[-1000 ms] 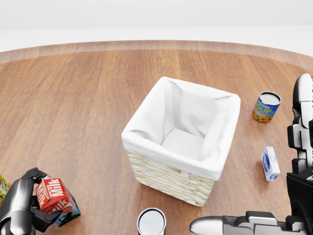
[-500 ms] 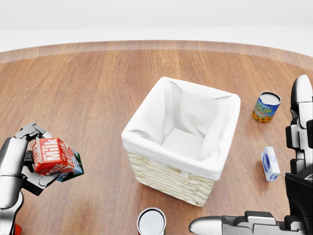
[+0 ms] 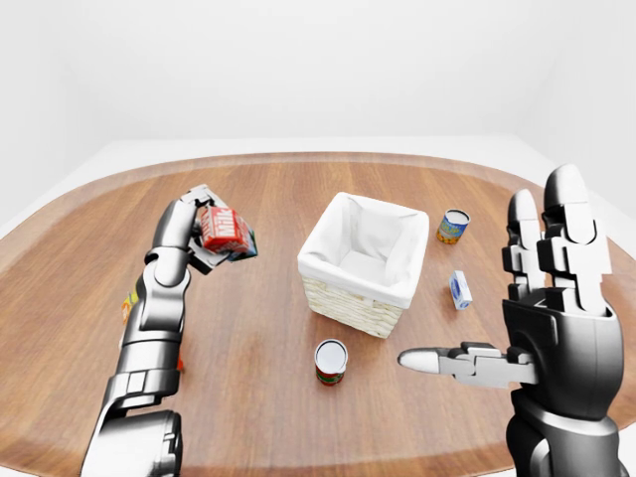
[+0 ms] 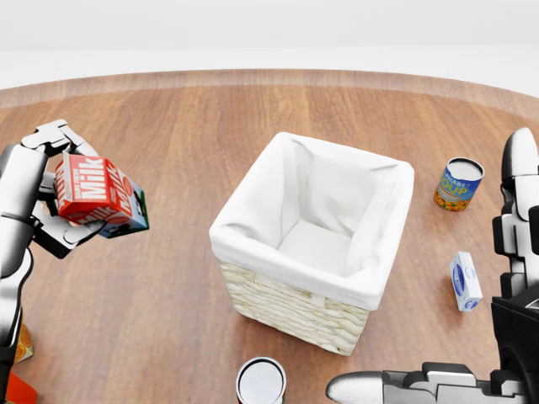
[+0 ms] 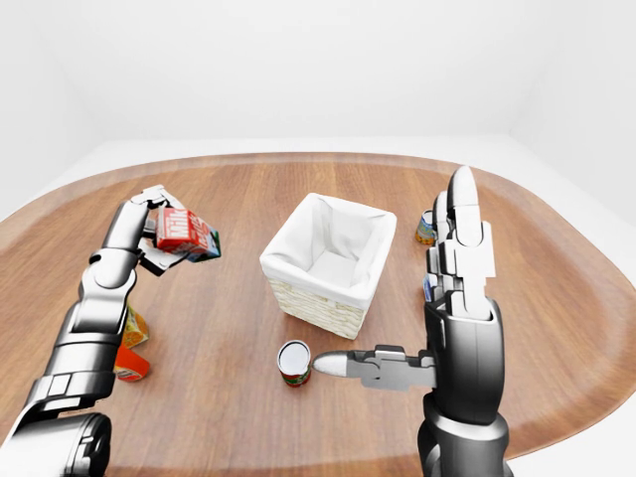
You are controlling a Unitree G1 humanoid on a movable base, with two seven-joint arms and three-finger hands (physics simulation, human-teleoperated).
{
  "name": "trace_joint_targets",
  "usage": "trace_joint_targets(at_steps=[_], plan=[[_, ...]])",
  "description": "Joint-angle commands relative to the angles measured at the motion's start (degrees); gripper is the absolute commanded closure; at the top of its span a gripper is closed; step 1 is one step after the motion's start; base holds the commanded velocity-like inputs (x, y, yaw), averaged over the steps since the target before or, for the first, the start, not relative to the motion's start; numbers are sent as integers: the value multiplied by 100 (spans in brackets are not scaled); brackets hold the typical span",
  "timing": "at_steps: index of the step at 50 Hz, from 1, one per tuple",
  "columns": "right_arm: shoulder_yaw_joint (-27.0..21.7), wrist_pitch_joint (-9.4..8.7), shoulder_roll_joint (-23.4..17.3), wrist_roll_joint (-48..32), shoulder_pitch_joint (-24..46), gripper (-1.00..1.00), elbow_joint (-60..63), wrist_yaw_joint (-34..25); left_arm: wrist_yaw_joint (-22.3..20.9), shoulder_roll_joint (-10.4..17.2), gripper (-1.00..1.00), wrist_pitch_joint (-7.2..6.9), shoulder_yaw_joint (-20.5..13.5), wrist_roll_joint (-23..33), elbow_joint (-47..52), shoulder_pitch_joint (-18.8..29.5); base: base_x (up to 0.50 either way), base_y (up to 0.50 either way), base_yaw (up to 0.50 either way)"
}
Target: Pick the milk and place it in the basket.
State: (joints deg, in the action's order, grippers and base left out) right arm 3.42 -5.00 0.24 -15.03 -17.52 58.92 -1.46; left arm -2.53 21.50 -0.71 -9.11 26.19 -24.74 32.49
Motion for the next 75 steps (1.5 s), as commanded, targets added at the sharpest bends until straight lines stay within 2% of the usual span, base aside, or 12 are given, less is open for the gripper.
trace_joint_targets(at_steps=[1, 9, 20, 27, 31, 33, 40, 41, 57, 65, 66, 75], plan=[[-3, 0, 6, -2, 3, -100, 6, -8, -243, 33, 100, -384, 86, 215, 247, 894, 0, 0, 0], [-40, 0, 8, 26, 11, -100, -28, -11, -354, -136, 100, -429, 318, 483, -125, 1627, 0, 0, 0], [-63, 0, 18, 29, 38, -100, -10, -31, -543, -429, 100, -429, 494, 824, -77, 1919, 0, 0, 0], [-83, 0, 16, 28, 30, -100, -26, -34, -474, -462, 100, -429, 483, 763, -665, 2447, 0, 0, 0], [-78, 0, 24, 30, 4, -100, -23, -41, -237, -425, 100, -202, 529, 697, -1522, 2882, 0, 0, 0], [-89, 0, 25, 44, 9, -100, -24, -49, -200, -450, 100, -176, 564, 700, -1638, 2953, 0, 0, 0], [-68, 0, 27, 31, 17, -100, -87, -27, -313, -661, 100, -345, 666, 786, -1448, 3133, 0, 0, 0], [-59, 0, 24, 26, 0, -100, -100, -22, -347, -731, 100, -420, 705, 806, -1444, 3249, 0, 0, 0], [-70, 0, 20, 45, -23, -100, -90, -27, -348, -1475, 100, -429, 985, 1008, -1568, 3695, 0, 0, 0], [-88, 0, 23, 62, -25, -100, -153, -25, -262, -1782, 100, -429, 1101, 1118, -1721, 3704, 0, 0, 0], [-89, 0, 21, 59, -26, -100, -149, -26, -225, -1800, 100, -420, 1105, 1120, -1796, 3722, 0, 0, 0], [-92, 0, 30, 58, -25, -100, -97, -46, 222, -1944, 100, 112, 1088, 916, -3066, 4173, 0, 0, 0]])
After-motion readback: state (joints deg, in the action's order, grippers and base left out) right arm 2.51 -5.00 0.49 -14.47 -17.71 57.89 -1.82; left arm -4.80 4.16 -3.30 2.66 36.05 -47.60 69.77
